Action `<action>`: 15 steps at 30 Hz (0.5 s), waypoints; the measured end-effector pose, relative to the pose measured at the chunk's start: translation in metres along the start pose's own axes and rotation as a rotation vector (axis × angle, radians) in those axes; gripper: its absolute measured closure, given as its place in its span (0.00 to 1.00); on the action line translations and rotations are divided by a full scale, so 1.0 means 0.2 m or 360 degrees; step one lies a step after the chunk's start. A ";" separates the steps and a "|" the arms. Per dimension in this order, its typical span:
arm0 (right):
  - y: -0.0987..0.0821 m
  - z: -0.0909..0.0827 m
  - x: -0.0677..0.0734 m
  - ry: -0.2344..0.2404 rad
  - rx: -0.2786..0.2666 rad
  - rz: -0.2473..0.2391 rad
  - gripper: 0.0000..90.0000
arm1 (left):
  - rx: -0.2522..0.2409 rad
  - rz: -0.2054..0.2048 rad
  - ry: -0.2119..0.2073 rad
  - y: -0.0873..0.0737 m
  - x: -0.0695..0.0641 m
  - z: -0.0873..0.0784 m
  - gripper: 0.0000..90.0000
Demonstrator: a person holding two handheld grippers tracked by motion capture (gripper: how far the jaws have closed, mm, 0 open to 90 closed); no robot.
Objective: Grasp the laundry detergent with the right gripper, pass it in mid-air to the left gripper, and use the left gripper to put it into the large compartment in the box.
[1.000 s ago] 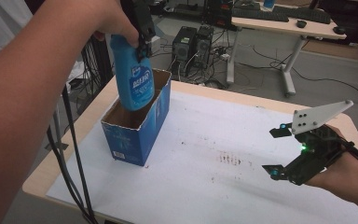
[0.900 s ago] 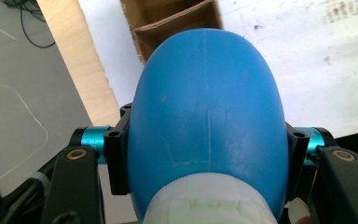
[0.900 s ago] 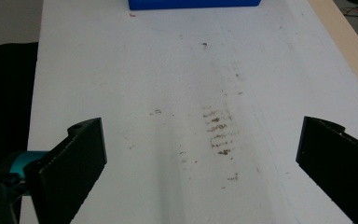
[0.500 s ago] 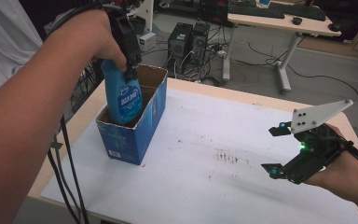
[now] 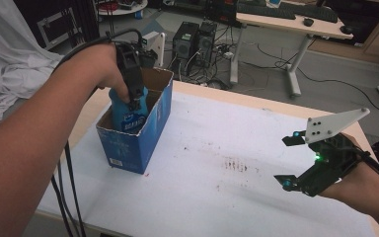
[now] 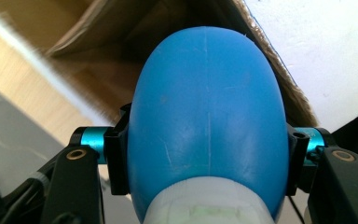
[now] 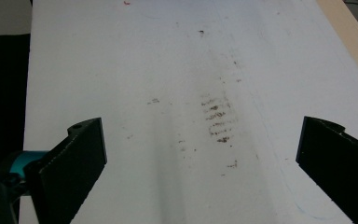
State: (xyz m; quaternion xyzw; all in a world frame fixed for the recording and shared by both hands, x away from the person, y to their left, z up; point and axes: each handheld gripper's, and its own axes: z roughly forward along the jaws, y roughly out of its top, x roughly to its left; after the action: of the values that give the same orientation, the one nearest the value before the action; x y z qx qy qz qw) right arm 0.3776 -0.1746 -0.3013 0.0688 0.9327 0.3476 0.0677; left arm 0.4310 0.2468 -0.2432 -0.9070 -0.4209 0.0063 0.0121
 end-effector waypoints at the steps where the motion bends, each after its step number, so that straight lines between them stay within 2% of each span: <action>1: 0.00 0.00 0.00 0.0000 0.0011 0.0002 0.01 | -0.0007 0.0026 -0.0002 0.00 -0.01 0.02 0.42; 3: 0.00 0.01 0.00 0.0001 0.0019 0.0003 0.01 | 0.0001 0.0115 0.0026 0.01 -0.02 0.07 0.42; 4: 0.00 0.01 0.00 0.0001 0.0019 0.0003 0.01 | 0.0001 0.0115 0.0026 0.01 -0.02 0.07 0.42; 5: 0.00 0.01 0.00 0.0003 0.0027 0.0007 0.01 | 0.0010 0.0167 0.0051 0.02 -0.02 0.10 0.43; 6: 0.00 0.01 0.00 0.0003 0.0027 0.0007 0.01 | 0.0010 0.0167 0.0051 0.02 -0.02 0.10 0.42; 13: 0.00 0.02 0.00 0.0003 0.0040 0.0009 0.01 | 0.0024 0.0302 0.0077 0.03 -0.02 0.19 0.42; 15: 0.00 0.02 0.00 0.0002 0.0040 0.0010 0.01 | 0.0022 0.0307 0.0070 0.02 -0.01 0.20 0.42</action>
State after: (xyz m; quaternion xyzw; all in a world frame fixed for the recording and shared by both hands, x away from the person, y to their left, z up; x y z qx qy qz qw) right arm 0.3780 -0.1730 -0.3043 0.0723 0.9368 0.3360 0.0652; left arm 0.4320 0.2420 -0.2836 -0.9431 -0.3312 -0.0095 0.0270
